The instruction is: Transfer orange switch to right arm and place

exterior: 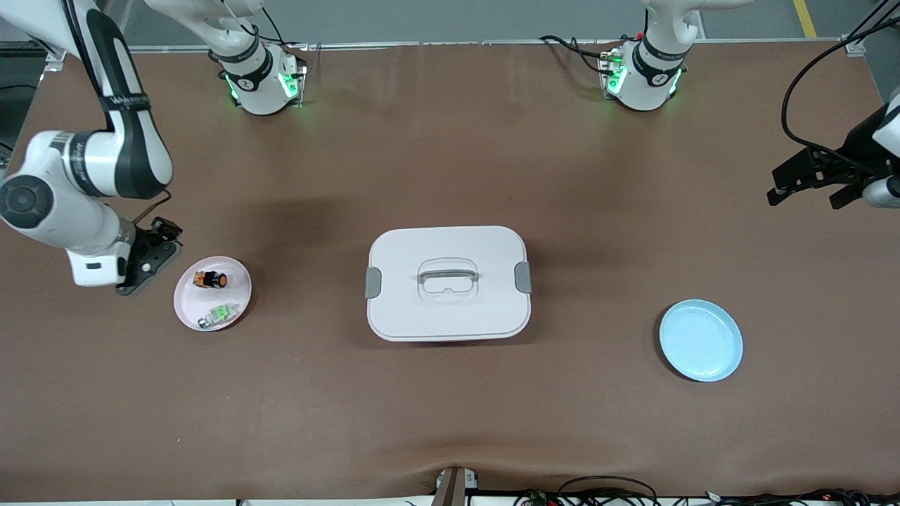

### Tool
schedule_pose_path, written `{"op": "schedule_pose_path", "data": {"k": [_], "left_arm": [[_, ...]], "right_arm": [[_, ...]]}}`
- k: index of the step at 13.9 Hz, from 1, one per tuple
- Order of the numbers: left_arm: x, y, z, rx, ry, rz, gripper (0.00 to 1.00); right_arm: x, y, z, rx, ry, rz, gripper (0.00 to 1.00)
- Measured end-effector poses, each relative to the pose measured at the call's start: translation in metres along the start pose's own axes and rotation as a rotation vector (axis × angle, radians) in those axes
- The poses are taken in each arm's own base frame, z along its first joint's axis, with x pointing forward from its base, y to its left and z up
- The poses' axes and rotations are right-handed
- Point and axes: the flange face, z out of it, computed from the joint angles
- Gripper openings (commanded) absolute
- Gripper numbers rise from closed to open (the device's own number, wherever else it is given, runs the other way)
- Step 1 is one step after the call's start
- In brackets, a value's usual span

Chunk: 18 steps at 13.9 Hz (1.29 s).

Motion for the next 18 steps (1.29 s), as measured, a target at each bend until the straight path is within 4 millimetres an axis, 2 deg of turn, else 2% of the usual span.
{"op": "schedule_pose_path", "data": {"k": [3, 5, 9, 11, 14, 18], "left_arm": [[-0.001, 0.009, -0.004, 0.012, -0.009, -0.010, 1.00], [-0.008, 0.011, -0.002, 0.031, -0.062, -0.001, 1.00], [-0.016, 0.011, -0.010, 0.077, -0.087, 0.030, 1.00], [-0.020, 0.006, -0.019, 0.075, -0.076, 0.025, 1.00], [-0.026, 0.000, -0.025, 0.065, -0.072, 0.012, 1.00], [-0.029, -0.003, -0.026, 0.047, -0.064, 0.001, 1.00]], "right_arm": [[-0.016, -0.008, -0.043, 0.013, 0.011, 0.200, 1.00], [-0.023, -0.016, -0.064, 0.033, 0.006, 0.338, 1.00], [-0.001, -0.031, -0.105, 0.096, 0.054, 0.580, 1.00], [0.000, -0.029, -0.129, 0.097, 0.071, 0.610, 1.00], [-0.007, -0.023, -0.164, 0.128, 0.084, 0.636, 1.00], [-0.016, -0.016, -0.185, 0.143, 0.090, 0.697, 1.00]]}}
